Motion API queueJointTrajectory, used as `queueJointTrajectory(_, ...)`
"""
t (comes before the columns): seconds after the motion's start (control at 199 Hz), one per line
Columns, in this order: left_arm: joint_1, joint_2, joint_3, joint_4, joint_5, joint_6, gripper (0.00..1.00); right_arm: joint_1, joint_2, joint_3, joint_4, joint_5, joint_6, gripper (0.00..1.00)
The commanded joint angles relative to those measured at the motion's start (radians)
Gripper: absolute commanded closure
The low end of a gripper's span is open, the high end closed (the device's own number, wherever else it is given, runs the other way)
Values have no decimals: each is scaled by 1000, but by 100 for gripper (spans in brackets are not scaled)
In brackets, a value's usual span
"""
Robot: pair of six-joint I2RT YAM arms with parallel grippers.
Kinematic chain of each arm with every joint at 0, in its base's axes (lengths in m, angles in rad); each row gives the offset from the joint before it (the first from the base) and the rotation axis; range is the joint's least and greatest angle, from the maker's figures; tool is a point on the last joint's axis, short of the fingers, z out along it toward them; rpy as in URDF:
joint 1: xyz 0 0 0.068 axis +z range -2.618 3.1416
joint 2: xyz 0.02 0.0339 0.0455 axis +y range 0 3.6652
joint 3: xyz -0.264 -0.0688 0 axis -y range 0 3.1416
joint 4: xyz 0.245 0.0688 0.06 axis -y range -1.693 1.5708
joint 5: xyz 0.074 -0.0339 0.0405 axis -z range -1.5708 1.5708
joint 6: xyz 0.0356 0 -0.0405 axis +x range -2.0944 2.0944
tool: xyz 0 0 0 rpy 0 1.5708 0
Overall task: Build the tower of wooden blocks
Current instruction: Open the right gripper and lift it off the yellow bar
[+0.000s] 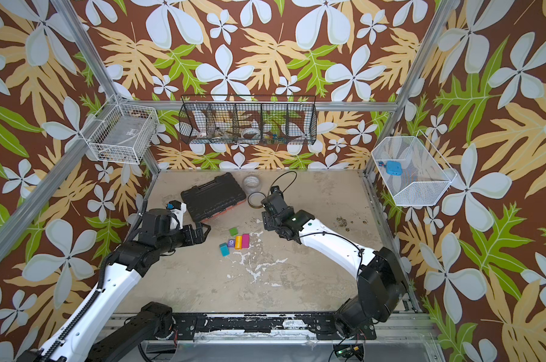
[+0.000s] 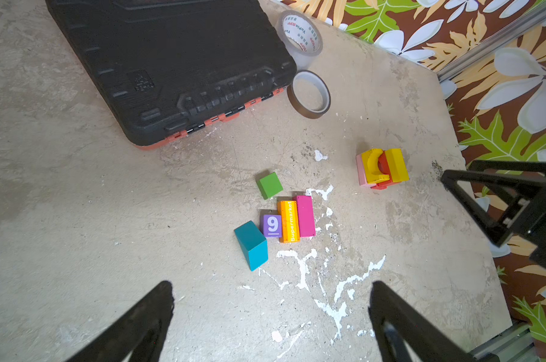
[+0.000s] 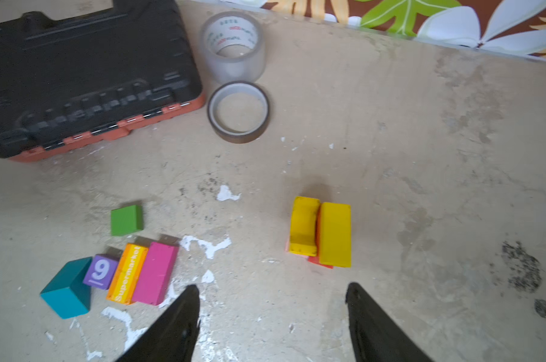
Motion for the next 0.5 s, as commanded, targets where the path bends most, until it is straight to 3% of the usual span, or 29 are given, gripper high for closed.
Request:
queueJointTrajectory(0.0, -1, -4, 0, 4, -5, -2, 2, 49, 51, 11, 63, -20, 25, 27)
queueJointTrajectory(0.342, -2, 46, 0, -4, -13, -8, 4, 74, 154, -3, 125, -172, 81, 27)
queueJointTrajectory(0.497, -21, 60, 25, -24, -82, -75, 12, 74, 175, 14, 106, -119, 79, 31)
